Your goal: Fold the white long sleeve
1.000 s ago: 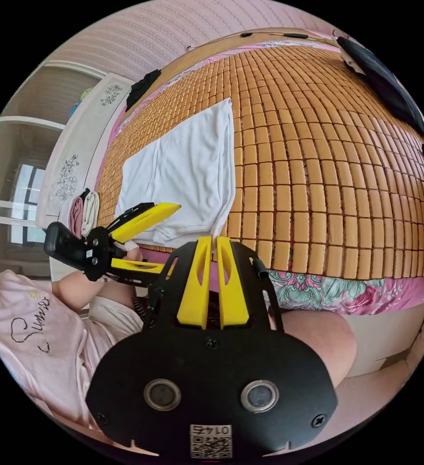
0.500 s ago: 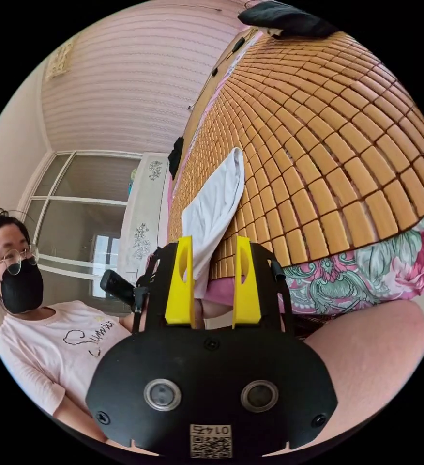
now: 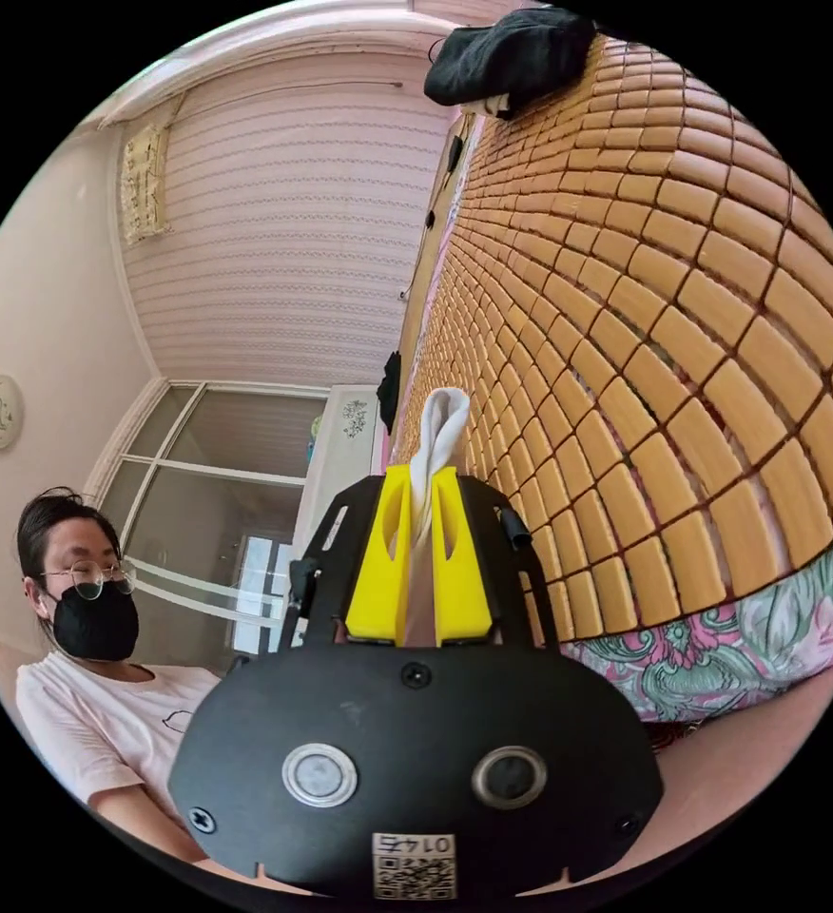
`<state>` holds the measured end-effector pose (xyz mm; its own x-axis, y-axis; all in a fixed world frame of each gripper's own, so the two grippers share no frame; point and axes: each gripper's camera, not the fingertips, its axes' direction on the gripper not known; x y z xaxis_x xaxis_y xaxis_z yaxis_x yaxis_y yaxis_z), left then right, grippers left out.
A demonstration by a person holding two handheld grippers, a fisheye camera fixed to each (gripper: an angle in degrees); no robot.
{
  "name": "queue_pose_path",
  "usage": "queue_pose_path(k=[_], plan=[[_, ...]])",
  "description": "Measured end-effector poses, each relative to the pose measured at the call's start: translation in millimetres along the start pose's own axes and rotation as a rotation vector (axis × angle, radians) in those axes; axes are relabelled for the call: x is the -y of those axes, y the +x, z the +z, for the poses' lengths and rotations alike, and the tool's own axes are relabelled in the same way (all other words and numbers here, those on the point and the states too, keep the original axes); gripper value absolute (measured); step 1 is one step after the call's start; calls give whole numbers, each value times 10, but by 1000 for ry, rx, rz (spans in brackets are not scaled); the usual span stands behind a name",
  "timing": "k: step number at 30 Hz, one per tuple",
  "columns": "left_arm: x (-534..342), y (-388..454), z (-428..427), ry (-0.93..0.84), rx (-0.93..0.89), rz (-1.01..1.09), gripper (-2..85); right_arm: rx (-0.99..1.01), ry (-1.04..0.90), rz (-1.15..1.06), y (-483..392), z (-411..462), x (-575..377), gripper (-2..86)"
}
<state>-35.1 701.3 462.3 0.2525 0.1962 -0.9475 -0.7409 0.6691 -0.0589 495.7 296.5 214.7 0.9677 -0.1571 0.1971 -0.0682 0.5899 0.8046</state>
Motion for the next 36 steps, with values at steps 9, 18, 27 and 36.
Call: queue_pose_path(k=[9, 18, 27, 36], plan=[[183, -146, -148, 268, -122, -94, 16, -232, -59, -286, -1116, -152, 94, 30], [-534, -732, -453, 151, 174, -398, 39, -469, -381, -404, -1185, 1981, -193, 62], [-803, -1148, -417, -79, 162, -646, 47, -577, -482, -588, -1416, 2644, -409, 75], [-1019, -1211, -808, -136, 178, -776, 31, -883, -757, -890, -1418, 3419, -715, 128]])
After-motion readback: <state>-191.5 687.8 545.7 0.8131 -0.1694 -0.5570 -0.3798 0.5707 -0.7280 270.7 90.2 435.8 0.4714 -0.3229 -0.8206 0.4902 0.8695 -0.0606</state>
